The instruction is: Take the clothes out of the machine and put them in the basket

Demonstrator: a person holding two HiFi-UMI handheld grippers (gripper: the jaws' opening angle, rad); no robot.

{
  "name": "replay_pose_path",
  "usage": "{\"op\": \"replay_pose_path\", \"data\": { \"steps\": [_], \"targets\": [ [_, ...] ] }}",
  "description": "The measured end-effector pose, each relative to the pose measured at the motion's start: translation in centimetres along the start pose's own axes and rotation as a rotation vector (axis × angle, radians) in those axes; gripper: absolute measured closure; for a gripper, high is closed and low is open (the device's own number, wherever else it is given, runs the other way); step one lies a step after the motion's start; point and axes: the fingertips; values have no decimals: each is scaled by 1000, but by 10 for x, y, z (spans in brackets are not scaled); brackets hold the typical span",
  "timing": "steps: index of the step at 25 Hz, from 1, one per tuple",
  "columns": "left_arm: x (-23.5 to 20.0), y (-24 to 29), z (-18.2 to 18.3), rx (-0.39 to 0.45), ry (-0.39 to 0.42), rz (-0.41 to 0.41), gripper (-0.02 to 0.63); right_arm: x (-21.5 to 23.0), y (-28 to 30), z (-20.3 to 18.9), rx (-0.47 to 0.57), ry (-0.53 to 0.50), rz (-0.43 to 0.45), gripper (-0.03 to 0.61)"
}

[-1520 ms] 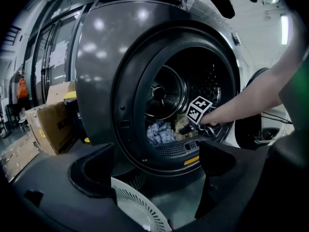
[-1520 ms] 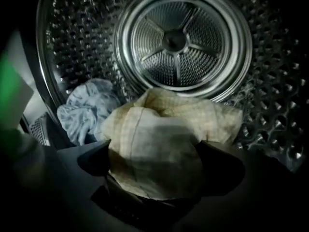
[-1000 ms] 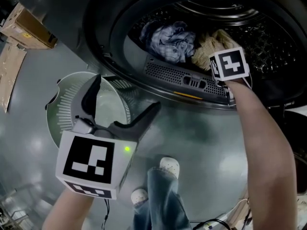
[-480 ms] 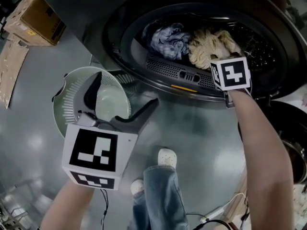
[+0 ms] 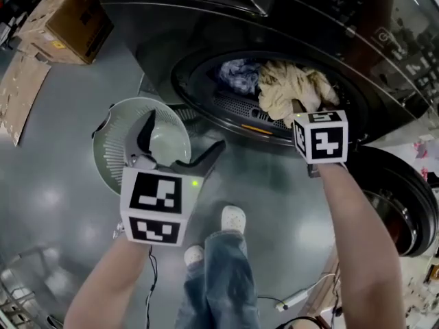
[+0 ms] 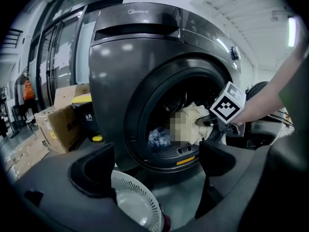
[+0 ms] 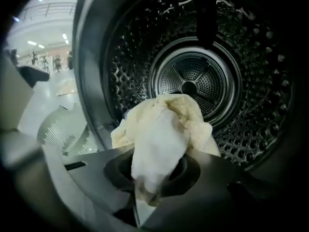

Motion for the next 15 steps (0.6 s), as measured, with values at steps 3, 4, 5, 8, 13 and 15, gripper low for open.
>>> {"op": "replay_pose_path", "data": {
  "steps": [3, 4, 5, 8, 13, 15],
  "targets": [
    [5, -7, 5, -13, 1, -8, 64, -12, -20, 1, 6, 34, 17, 520],
    [6, -11, 7, -16, -2, -7, 64, -15, -26, 2, 5, 36, 23, 520],
    [6, -14, 9, -18, -5, -5, 64, -18, -32, 4, 5, 35, 29, 521],
    [3, -24, 15, -35, -6, 5, 64, -26, -48, 14, 11, 13, 62, 521],
    [1, -40, 29, -56, -6, 10, 64, -35, -77, 34, 23, -33, 130, 521],
    [1, -46, 34, -60, -9, 14, 64, -40, -86, 40, 17, -45, 156, 520]
  ]
}}
Point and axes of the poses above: the fingertips, and each gripper's own axes: y forward along the fingers, x to its right, z out of its top, and after that the axes turned 9 degrees about x, right-handed
